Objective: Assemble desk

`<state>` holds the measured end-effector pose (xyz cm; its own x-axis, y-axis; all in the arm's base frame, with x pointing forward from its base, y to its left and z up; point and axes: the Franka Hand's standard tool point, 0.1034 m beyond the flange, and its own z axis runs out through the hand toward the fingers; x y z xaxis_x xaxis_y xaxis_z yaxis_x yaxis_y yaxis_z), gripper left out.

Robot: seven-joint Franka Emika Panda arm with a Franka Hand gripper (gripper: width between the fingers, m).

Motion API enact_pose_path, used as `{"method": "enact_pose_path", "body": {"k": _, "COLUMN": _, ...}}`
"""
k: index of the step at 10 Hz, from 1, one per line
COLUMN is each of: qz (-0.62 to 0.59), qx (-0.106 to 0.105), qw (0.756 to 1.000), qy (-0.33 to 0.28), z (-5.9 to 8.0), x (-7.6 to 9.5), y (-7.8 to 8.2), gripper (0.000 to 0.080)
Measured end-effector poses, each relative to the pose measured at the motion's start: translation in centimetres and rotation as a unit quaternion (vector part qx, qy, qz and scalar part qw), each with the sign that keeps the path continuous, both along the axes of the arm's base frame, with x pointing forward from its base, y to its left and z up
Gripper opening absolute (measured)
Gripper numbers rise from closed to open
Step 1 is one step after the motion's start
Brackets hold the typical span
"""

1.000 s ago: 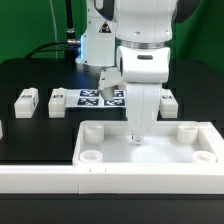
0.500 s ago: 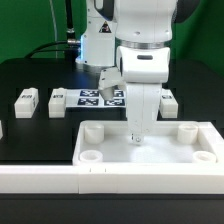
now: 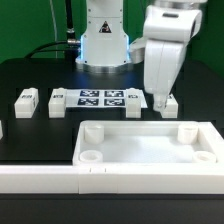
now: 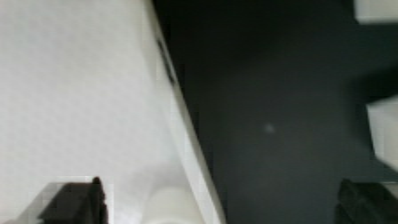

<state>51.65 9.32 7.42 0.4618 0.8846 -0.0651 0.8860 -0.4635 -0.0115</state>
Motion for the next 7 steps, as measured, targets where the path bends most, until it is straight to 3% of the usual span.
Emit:
{"method": "enact_pose_path", "body": {"k": 2, "qz": -0.069, "qx": 0.001, "qw": 0.998, "qy": -0.007, "z": 0.5, "x": 0.2, "y": 1.8, "gripper": 0.0649}}
{"method": "enact_pose_path", "body": {"k": 6, "qz": -0.220, "qx": -0.002, "qw": 0.975, "qy": -0.008, "z": 0.3, "x": -0.1, "y": 2.1, "gripper": 0.0649}}
{"method": "enact_pose_path", "body": {"k": 7, "qz": -0.279, "qx": -0.014, "qw": 0.960, "qy": 0.002, "z": -0.1, "x": -1.3, "y": 2.6, "gripper": 0.0649}}
